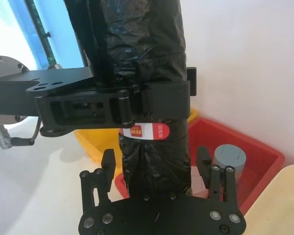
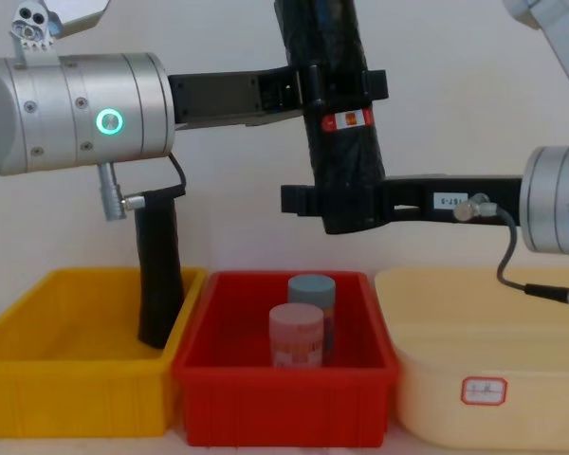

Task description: Pick up the garbage bag with the one hand and transfer it to the other hand.

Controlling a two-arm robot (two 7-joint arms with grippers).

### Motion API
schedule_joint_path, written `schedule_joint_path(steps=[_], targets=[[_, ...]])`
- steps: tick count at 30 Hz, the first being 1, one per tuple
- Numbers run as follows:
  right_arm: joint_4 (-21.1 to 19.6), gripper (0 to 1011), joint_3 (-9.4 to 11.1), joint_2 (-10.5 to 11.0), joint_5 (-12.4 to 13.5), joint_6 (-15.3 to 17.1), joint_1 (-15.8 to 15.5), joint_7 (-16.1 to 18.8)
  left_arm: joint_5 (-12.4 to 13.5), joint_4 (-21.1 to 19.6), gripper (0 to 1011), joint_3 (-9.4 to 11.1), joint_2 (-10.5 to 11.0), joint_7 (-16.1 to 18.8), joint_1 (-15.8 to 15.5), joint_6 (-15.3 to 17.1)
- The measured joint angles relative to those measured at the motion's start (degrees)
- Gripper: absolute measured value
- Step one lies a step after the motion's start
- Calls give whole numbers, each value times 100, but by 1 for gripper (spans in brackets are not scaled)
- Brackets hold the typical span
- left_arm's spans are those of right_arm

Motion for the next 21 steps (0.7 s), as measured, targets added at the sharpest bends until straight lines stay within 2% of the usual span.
schedule_joint_path(steps=[17,21], targets=[[29,1001,-46,47,32,-1,71,-21,153,39,401,193,138,-33,-29,-201],[32,931,-51,52,37,-1,79,-25,193,62,401,231,160,-29,-36,-251]])
